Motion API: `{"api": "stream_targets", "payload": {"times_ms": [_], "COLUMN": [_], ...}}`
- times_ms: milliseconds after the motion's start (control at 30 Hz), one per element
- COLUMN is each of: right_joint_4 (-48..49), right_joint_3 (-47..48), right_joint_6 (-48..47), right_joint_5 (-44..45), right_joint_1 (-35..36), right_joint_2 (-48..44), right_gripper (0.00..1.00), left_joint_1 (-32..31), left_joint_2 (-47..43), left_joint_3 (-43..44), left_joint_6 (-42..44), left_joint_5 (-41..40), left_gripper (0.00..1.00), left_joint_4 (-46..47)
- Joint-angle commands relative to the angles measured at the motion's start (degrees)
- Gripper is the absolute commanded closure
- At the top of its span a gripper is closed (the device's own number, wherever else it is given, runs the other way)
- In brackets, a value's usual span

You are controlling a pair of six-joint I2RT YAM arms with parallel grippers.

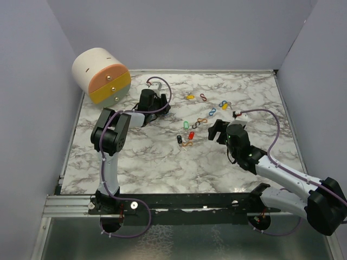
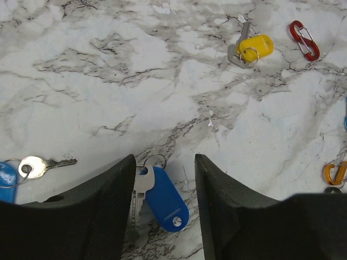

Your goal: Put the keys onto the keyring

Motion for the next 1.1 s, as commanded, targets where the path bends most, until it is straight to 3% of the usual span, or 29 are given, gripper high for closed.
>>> {"api": "stream_targets", "payload": {"times_ms": [0,200,467,767,867,1067], "right_joint_4": [1.94,2.02,2.02,1.94,1.85,1.76], "right_joint_3": [1.43,1.61,1.61,1.65,1.61,1.44], "right_joint_6": [-0.60,-0.67,-0.60,-0.47,-0.52,-0.43], "right_joint_5": [-0.60,-0.60,-0.77,-1.01,-1.16,-1.51], "right_joint_1": [-0.19,-0.20,-0.19,-0.19,-0.19,-0.19], "right_joint_2": [0.22,0.50,0.52,0.10,0.09,-0.27], "right_gripper": [0.20,0.20,0.20,0.20,0.20,0.20], "left_joint_1": [-0.13,-0.18,-0.23,-0.44,-0.61,-1.24], "left_joint_2": [1.32,1.36,0.61,-2.24,-3.69,-8.01], "left_joint_3": [1.36,0.79,-0.02,-0.90,-1.56,-4.28], "left_joint_6": [1.00,0.88,0.76,0.40,0.24,0.07], "left_joint_5": [0.50,0.55,0.60,0.59,0.60,-2.00], "left_gripper": [0.51,0.57,0.85,1.00,0.99,0.70], "left_joint_4": [0.38,0.37,0.37,0.37,0.37,0.38]}}
